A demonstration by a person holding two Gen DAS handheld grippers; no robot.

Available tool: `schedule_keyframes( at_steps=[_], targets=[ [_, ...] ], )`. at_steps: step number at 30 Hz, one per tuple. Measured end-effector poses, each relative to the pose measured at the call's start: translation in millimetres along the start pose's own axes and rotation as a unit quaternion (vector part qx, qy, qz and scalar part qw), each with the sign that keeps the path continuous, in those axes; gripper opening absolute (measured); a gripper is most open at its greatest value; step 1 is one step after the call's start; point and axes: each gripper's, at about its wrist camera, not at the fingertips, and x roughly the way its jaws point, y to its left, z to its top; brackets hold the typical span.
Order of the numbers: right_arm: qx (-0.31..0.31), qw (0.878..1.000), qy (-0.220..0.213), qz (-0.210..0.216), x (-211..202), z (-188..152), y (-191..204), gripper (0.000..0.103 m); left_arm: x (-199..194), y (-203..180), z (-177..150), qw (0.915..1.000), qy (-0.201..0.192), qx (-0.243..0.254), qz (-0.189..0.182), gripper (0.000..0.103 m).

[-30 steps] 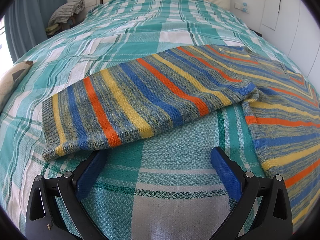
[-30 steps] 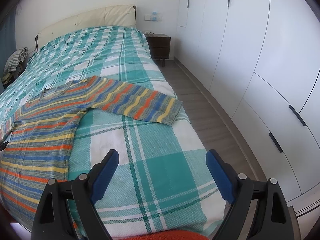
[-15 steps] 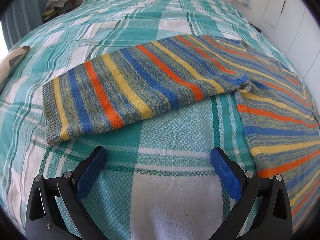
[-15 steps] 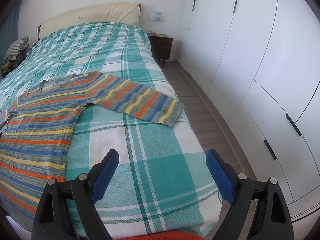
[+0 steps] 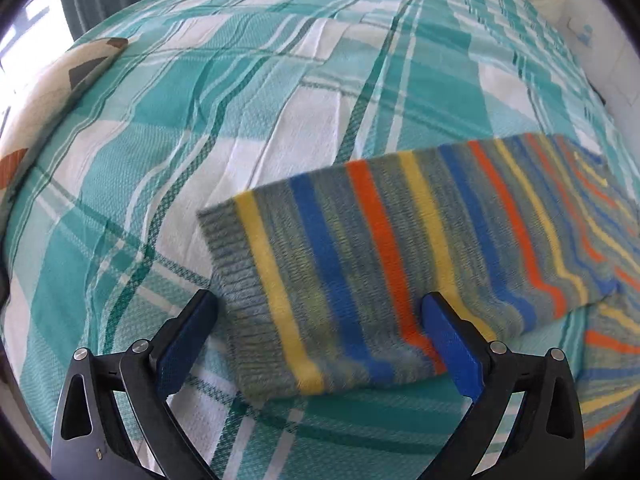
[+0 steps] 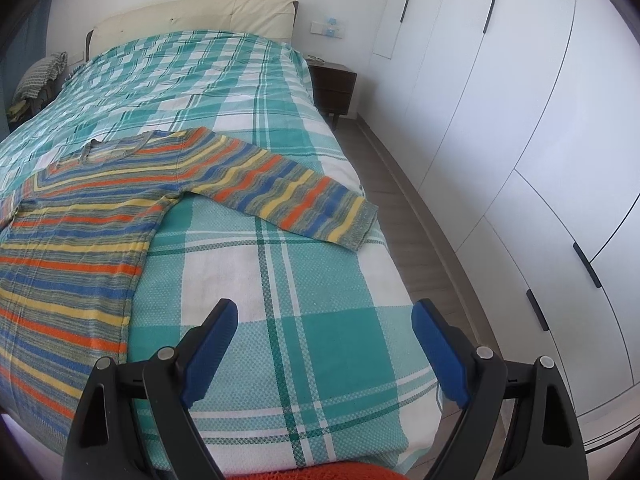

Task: Fold small clothes

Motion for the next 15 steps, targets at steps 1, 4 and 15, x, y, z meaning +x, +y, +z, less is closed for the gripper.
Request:
schedule_keyframes(
  at_steps=[1, 4, 15],
  targets=[
    [0.000, 1.000, 0.000, 0.000, 0, 0, 0, 0.088, -10, 4, -12, 0.9992, -0.036, 0.014, -0.007, 0.103],
    [0.005, 1.000, 0.000, 0.006, 0, 0, -4, 0.088, -26, 17, -29, 0.9994, -0.029, 0.018, 0.007, 0.103],
    [0.148, 0.976, 0.047, 0.156, 41, 37, -56, 0.088, -138, -6, -57, 0.9881, -0.133, -0.001, -0.077, 0.102]
  ],
)
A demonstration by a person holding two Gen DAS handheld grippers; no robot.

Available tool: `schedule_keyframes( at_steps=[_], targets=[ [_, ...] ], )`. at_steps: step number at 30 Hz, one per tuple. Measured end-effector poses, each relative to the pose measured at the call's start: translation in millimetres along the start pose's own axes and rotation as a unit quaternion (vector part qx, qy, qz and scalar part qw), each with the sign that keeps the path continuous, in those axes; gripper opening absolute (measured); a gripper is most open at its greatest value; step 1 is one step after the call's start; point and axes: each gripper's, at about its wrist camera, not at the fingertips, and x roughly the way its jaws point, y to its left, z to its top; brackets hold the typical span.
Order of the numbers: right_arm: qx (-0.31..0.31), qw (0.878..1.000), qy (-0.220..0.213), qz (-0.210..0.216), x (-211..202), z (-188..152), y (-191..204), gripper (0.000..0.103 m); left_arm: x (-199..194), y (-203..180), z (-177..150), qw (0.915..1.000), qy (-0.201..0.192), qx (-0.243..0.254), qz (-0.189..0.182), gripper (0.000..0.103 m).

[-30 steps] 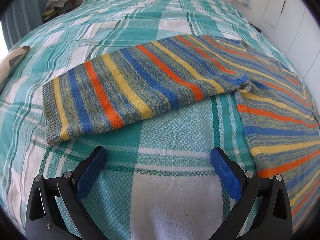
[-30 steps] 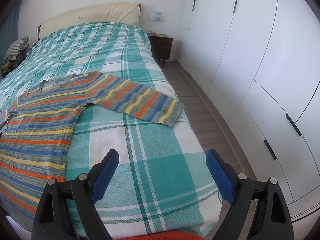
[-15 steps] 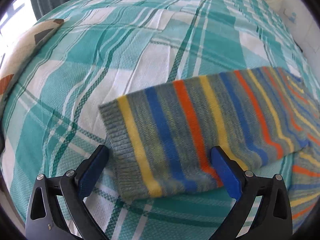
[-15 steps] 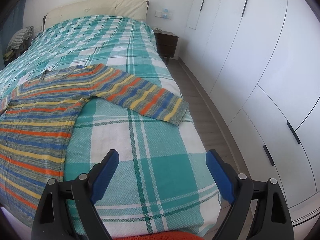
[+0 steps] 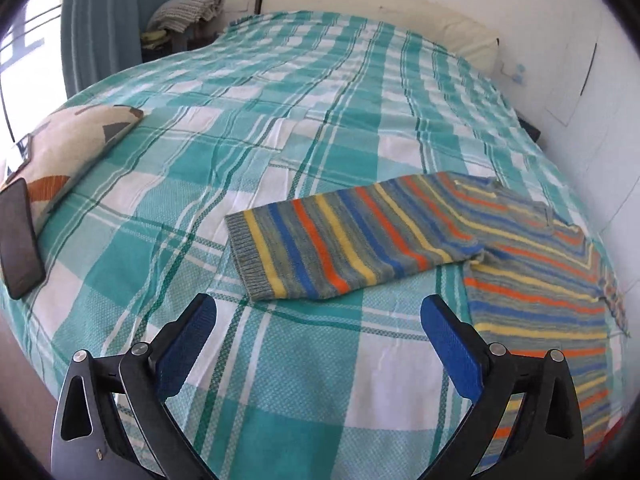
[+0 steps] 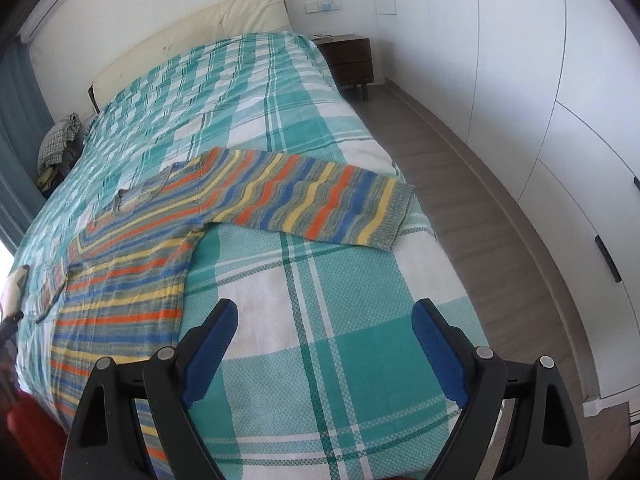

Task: Fold small clothes
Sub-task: 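Grasp the sweater edge with the right tool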

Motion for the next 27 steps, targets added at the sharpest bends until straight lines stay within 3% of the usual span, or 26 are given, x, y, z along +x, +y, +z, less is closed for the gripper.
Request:
schedule_keyframes(
  at_steps=[2, 4, 6, 11, 15, 16, 18, 19, 23, 27],
  targets=[
    [0.097, 0.994, -0.013, 0.057, 5, 30, -24, 0.088, 5, -10, -4, 0.9997, 0.002, -0.018, 0.018, 0.102],
    [0.193, 0.975, -0.014, 0.105, 21, 53, -49, 0.088, 15, -15, -15, 0.9990, 0.015, -0.019, 0.038, 0.102],
    [0.253, 0.960, -0.002, 0.116, 45, 64, -68, 0.088, 23, -17, -31, 0.9987, 0.023, -0.008, 0.045, 0.102],
    [0.296, 0.949, 0.066, 0.091, 107, 56, -85, 0.083, 26, -8, -56, 0.9984, 0.051, -0.020, -0.008, 0.102],
    [0.319, 0.940, 0.066, 0.095, 136, 45, -95, 0.074, 30, -6, -54, 0.9986, 0.047, -0.024, 0.013, 0.102],
    [0.319, 0.941, 0.061, 0.100, 141, 45, -98, 0.064, 34, -5, -55, 0.9980, 0.054, -0.028, 0.016, 0.102],
    [0.321, 0.940, 0.061, 0.101, 148, 44, -101, 0.028, 39, -3, -59, 0.9972, 0.065, -0.034, 0.019, 0.102],
    [0.315, 0.942, 0.069, 0.095, 150, 44, -102, 0.003, 40, -4, -60, 0.9971, 0.065, -0.032, 0.022, 0.102],
    [0.255, 0.965, 0.060, 0.024, 140, 51, -98, 0.002, 39, -9, -62, 0.9975, 0.062, -0.016, 0.031, 0.102],
    [0.210, 0.977, 0.046, 0.001, 124, 70, -79, 0.002, 40, -12, -63, 0.9973, 0.063, -0.004, 0.038, 0.102]
  ],
)
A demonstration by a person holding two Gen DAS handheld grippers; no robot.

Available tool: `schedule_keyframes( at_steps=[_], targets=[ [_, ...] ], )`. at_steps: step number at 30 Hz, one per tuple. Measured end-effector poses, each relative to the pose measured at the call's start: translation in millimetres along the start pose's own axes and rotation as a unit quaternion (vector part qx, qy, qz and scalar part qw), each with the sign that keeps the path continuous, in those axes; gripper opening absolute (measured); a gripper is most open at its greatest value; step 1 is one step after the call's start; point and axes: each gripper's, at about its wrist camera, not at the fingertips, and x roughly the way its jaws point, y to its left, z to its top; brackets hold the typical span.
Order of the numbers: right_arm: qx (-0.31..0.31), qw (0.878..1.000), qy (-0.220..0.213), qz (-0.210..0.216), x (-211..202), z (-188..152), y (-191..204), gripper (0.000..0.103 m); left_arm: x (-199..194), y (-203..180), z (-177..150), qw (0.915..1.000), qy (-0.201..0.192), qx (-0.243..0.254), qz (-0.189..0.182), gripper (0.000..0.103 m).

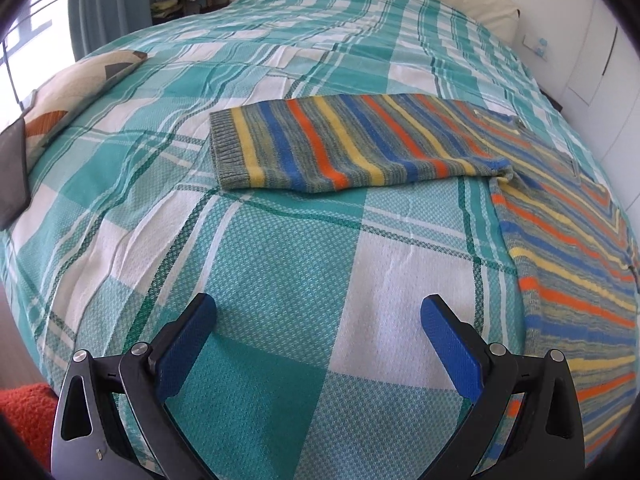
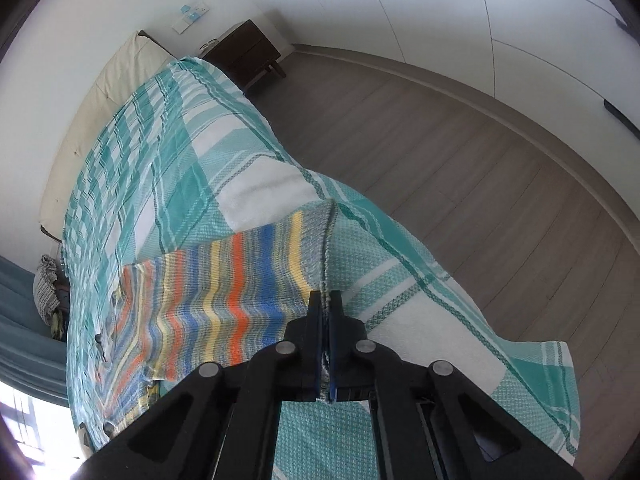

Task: Fold small clothes
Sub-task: 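Grasp the sweater edge with the right tool, then lift the gripped sweater edge with the right tool, fold it over, release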

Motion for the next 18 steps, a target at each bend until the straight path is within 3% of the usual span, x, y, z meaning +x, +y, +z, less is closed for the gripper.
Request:
schedule_keyframes(
  at_steps=[3, 5, 10, 13, 15, 16, 17, 18],
  targets=[
    [-0.082, 0.996, -0.026, 0.038, -28, 3, 60, 0.002, -1, 2, 1, 1.0000, -0.002, -0.005, -0.003, 0.102],
    [-0.143, 0.986, -0.030, 0.080, -43, 1, 114, 0.002, -1, 3, 2, 0.9999, -0.003, -0.009, -0.008, 0.102],
    [-0.269, 0.944, 0.010, 0.193, -51, -32, 262, 0.002, -1, 1, 3, 1.0000, -0.005, -0.001, -0.008, 0.102],
    [-0.291, 0.917, 0.066, 0.264, -27, -63, 326, 0.004, -1, -1, 2, 1.0000, -0.004, 0.006, -0.006, 0.102],
    [-0.282, 0.908, 0.128, 0.283, 5, -78, 352, 0.024, -2, -2, 1, 0.9999, -0.005, 0.010, -0.005, 0.102],
    [-0.271, 0.909, 0.145, 0.282, 17, -83, 357, 0.047, -3, -2, 1, 0.9999, -0.007, 0.011, -0.005, 0.102],
    [-0.259, 0.910, 0.150, 0.287, 25, -85, 357, 0.054, -4, -3, 2, 0.9999, -0.009, 0.013, -0.005, 0.102],
    [-0.245, 0.911, 0.153, 0.293, 30, -85, 354, 0.054, -5, -4, 2, 0.9998, -0.011, 0.014, -0.006, 0.102]
  ],
)
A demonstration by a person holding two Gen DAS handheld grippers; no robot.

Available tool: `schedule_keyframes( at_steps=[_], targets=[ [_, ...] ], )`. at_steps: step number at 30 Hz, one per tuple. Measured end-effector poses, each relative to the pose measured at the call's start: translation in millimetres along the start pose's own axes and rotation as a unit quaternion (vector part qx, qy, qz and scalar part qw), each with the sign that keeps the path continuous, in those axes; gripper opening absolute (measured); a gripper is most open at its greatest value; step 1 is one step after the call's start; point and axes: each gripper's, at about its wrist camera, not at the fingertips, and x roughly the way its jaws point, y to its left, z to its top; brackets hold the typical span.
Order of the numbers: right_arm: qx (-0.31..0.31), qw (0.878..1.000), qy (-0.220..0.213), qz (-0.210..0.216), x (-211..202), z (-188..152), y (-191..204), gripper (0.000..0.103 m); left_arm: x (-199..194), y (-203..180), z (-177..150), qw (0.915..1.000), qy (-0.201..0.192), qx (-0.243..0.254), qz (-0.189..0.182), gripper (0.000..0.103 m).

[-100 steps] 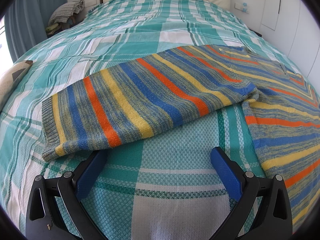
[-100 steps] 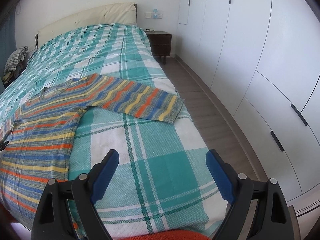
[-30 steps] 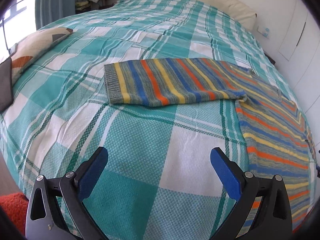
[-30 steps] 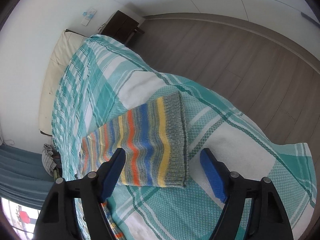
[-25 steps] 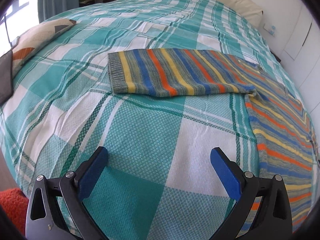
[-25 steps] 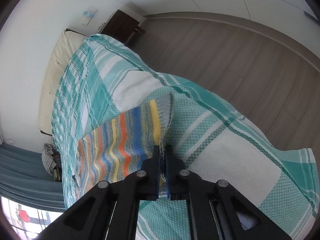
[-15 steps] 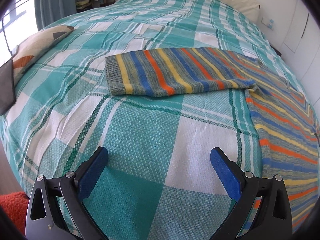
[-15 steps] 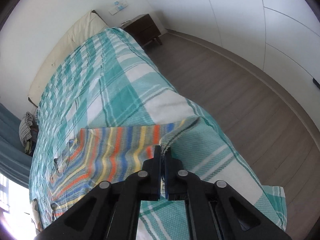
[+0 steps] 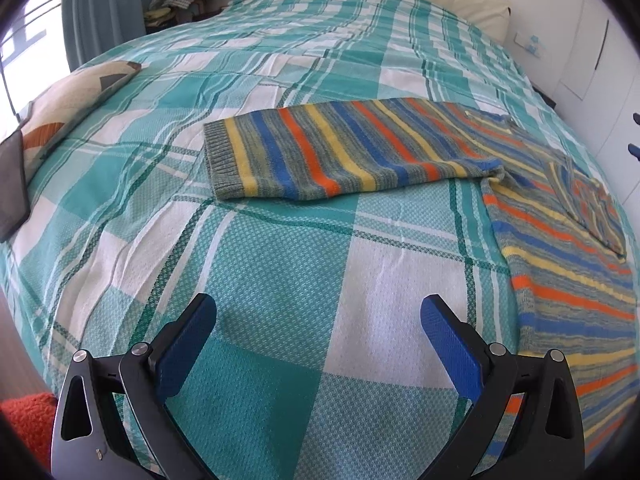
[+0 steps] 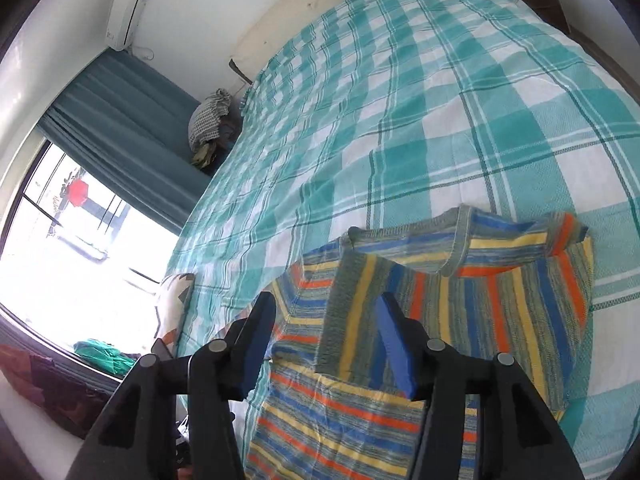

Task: Fold small clothes
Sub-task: 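Lift the gripped sweater edge with the right tool, fold it over, release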

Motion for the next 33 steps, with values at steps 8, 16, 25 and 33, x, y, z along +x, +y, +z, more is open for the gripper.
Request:
schedule_keyframes(
  at_steps=[8, 16, 25, 33],
  targets=[
    [0.123, 0.983, 0.096, -0.099, 9, -34, -100, 0.055, 10, -16, -1, 0.9994, 0.008, 0.033, 0.008, 0.102],
    [0.107, 0.975, 0.057, -0.187, -55, -90, -136, 0.043, 11, -18, -6, 0.9989, 0.014, 0.043, 0.011, 0.102],
    [0.065, 0.953, 0.257, -0.147, -67, -255, -76, 0.054, 9, -19, -11, 0.9986, 0.024, 0.047, 0.007, 0.102],
    [0.067, 0.929, 0.288, -0.221, -100, -344, -55, 0.054, 11, -17, -13, 0.9984, 0.034, 0.045, 0.004, 0.102]
  ],
)
